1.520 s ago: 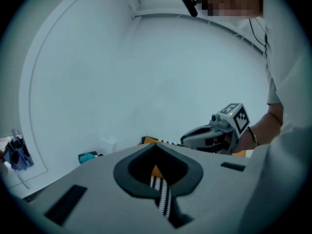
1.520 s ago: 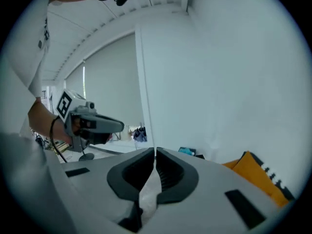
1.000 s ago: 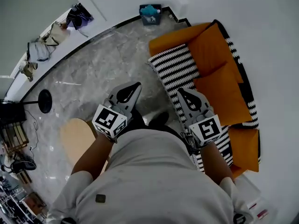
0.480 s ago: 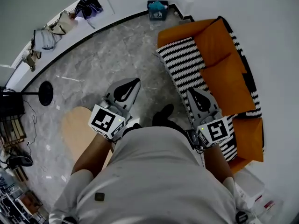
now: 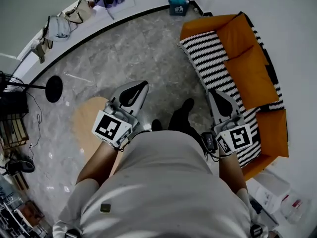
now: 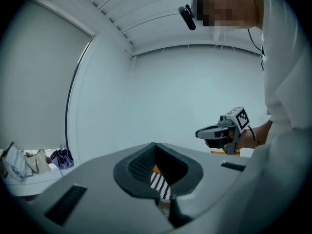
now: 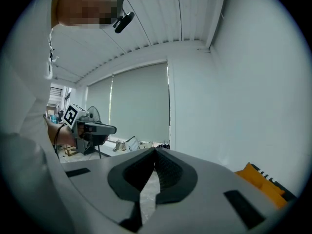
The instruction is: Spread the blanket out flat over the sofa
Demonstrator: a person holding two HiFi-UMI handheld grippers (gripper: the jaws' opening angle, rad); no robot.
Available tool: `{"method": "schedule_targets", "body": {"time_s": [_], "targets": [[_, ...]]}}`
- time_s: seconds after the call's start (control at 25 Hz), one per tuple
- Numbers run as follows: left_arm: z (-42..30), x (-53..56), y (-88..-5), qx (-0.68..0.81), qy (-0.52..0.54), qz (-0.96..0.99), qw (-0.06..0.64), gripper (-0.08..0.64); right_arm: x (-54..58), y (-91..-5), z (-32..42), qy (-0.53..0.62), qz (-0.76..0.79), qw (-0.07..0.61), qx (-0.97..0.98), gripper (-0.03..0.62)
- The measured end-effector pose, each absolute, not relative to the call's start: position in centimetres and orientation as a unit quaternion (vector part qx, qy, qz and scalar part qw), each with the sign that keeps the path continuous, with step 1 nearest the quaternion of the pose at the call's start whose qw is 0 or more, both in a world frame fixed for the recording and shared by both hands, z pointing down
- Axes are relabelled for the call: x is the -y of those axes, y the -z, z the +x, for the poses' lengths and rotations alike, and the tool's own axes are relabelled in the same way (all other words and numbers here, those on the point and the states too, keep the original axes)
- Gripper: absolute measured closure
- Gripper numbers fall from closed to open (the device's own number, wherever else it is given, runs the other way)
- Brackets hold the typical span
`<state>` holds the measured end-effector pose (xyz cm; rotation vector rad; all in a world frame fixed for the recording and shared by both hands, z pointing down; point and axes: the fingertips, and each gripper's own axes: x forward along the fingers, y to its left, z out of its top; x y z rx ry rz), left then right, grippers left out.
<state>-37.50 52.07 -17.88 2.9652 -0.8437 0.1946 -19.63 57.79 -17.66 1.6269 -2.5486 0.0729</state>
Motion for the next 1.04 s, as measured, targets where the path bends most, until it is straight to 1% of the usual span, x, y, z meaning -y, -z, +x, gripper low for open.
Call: {"method": "schedule_targets", "body": {"time_s": [0.16,0.4,0.6,1.04], "targets": [[-40.3,-54.0,19.3,0.273,-0.054,0.960,0.021,0.554,-60.2,19.0,-22.4,-0.013,0.534,0.058,0.843,0.566],[-42.5,-55.6,21.2,0.280,-0.034,0.960,0.005,0.554,-61.7,20.7,-25.0,0.004,0.528,0.050,0.848,0.566],[-43.0,-56.3,21.8,0.281,-0.031,0.959,-0.006,0.554,-62.2,21.4,-25.9,0.015,0.525,0.047,0.850,0.566],[-43.9,-56.4,22.6,0.284,-0.013,0.959,-0.001,0.554,-62.3,21.6,-27.0,0.020,0.522,0.048,0.851,0.566]]}}
